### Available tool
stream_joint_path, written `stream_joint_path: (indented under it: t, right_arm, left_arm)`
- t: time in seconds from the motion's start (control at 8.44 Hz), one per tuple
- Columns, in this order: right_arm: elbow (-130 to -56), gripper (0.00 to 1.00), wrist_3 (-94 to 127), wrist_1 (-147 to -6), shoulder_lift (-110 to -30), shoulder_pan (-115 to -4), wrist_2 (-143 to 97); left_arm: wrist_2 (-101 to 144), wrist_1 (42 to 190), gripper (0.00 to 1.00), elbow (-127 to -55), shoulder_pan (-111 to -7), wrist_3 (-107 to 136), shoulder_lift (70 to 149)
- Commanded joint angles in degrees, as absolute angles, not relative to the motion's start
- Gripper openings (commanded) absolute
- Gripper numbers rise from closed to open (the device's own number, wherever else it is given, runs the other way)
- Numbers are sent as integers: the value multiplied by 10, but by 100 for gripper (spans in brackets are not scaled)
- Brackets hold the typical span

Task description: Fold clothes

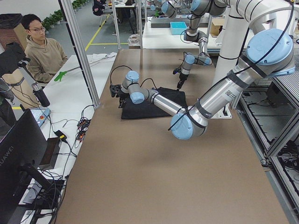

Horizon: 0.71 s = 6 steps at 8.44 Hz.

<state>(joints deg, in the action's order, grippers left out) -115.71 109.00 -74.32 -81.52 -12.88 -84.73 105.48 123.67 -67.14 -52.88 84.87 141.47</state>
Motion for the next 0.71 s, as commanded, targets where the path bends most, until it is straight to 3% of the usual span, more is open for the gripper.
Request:
stream_joint_path:
  t: [0.0,0.36,0.59]
  right_arm:
    - [-1133,61,1084,-739,-807,-126,-848]
    - [-1132,57,1082,-739,-809,-127,-847]
    - [-1136,28,1082,-738,-806,-127,-852]
  left_arm:
    - [1055,1236,100,-672,-529,849,1416]
    - [1055,1235,100,-671,-529,853,1417]
    - [1055,1235,100,-671,-529,853,1417]
